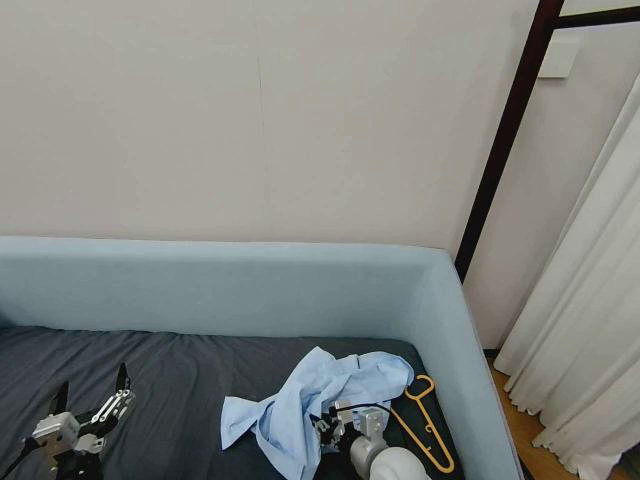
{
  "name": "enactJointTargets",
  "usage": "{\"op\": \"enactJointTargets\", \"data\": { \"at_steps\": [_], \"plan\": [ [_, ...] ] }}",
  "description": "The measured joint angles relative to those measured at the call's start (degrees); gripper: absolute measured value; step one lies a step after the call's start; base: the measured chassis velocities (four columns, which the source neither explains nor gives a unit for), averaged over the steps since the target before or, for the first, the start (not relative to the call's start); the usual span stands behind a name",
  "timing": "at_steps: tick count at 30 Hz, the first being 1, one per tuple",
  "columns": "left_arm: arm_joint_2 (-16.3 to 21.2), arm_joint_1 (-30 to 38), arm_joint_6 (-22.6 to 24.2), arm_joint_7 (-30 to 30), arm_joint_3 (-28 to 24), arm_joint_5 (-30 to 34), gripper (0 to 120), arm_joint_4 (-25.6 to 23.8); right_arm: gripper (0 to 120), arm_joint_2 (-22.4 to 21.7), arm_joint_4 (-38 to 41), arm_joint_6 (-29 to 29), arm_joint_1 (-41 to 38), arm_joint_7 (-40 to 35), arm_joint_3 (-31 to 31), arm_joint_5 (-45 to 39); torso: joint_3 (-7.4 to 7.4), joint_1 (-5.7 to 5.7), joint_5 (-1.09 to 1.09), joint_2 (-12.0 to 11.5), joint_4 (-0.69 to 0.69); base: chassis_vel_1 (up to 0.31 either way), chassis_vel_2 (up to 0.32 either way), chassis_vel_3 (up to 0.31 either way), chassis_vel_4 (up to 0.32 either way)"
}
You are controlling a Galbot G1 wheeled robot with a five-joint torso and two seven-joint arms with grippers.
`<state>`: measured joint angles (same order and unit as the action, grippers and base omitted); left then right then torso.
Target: Pick up the clothes from the sofa and hang them on the clothes hanger.
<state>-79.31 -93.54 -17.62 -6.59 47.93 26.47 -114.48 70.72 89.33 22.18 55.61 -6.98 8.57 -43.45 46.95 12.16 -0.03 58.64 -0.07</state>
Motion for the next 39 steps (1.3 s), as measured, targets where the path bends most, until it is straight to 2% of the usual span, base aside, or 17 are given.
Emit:
{"op": "enactJointTargets", "data": {
  "at_steps": [2,8,10,14,20,24,25,28,29,30,34,35,38,39],
  "plan": [
    [-0.02,0.09,0.13,-0.26,-0.17,-0.01,100,-0.01,0,-0.18,0.68,0.16,-0.01,0.85,-0.21,-0.60,0.00,0.00,0.00,0.00,0.00,0.000,0.000,0.000,0.000],
    [0.08,0.30,0.24,-0.62,-0.32,-0.01,100,0.00,0,-0.44,1.05,0.27,0.01,2.12,-1.02,-0.81,0.00,0.00,0.01,0.00,0.00,0.000,0.000,0.000,0.000],
    [0.26,0.44,0.27,-0.83,-0.39,0.01,100,0.08,0,-0.40,2.09,-1.37,0.02,3.29,-2.53,-2.92,0.00,0.00,0.00,0.00,0.00,0.000,0.000,0.000,0.000],
    [0.56,0.87,0.35,-1.31,-0.76,0.08,100,0.31,0,-1.46,7.45,-11.24,-1.35,10.65,-6.30,-11.62,0.00,0.00,0.01,0.00,0.01,0.000,0.000,0.000,0.000],
    [0.75,1.20,0.36,-1.69,-1.07,0.16,100,0.30,0,-4.45,13.91,-17.28,-4.90,16.23,-8.59,-20.15,0.00,0.00,0.01,0.00,-0.01,0.000,0.000,0.000,0.000],
    [0.73,1.39,0.37,-2.22,-1.37,0.23,100,0.08,0,-8.68,18.78,-20.41,-13.38,16.74,-8.49,-28.04,0.00,0.00,0.01,0.00,0.00,0.000,0.000,0.000,0.000],
    [0.73,1.39,0.37,-2.22,-1.37,0.23,100,0.08,0,-8.68,18.78,-20.41,-13.38,16.74,-8.49,-28.04,0.00,0.00,0.01,0.00,0.00,0.000,0.000,0.000,0.000],
    [0.59,1.34,0.23,-2.52,-1.47,0.25,100,-0.43,0,-11.86,20.20,-21.48,-22.69,13.44,-6.72,-33.45,0.01,0.00,0.01,0.00,0.00,0.000,0.000,0.000,0.000],
    [0.54,1.30,0.19,-2.61,-1.47,0.26,100,-0.56,0,-12.76,20.21,-21.61,-25.88,12.18,-5.94,-34.76,0.01,0.00,0.02,0.00,0.00,0.000,0.000,0.000,0.000],
    [0.54,1.30,0.19,-2.61,-1.47,0.26,100,-0.56,0,-12.76,20.21,-21.61,-25.88,12.18,-5.94,-34.76,0.01,0.00,0.02,0.00,0.00,0.000,0.000,0.000,0.000],
    [0.34,1.08,0.01,-2.87,-1.34,0.31,100,-1.28,0,-15.74,18.68,-21.67,-41.89,7.98,-2.06,-39.42,0.00,0.00,-0.02,0.00,0.01,0.000,0.000,0.000,0.000],
    [0.34,1.08,0.01,-2.87,-1.34,0.31,100,-1.28,0,-15.74,18.68,-21.67,-41.89,7.98,-2.06,-39.42,0.00,0.00,-0.02,0.00,0.01,0.000,0.000,0.000,0.000],
    [0.13,1.00,-0.10,-3.10,-1.22,0.33,100,-1.56,0,-16.46,16.74,-21.48,-50.98,5.25,0.57,-41.04,0.01,0.00,0.01,0.00,0.01,0.000,0.000,0.000,0.000],
    [0.13,1.00,-0.10,-3.10,-1.22,0.33,100,-1.56,0,-16.46,16.74,-21.48,-50.98,5.25,0.57,-41.04,0.01,0.00,0.01,0.00,0.01,0.000,0.000,0.000,0.000]
  ]
}}
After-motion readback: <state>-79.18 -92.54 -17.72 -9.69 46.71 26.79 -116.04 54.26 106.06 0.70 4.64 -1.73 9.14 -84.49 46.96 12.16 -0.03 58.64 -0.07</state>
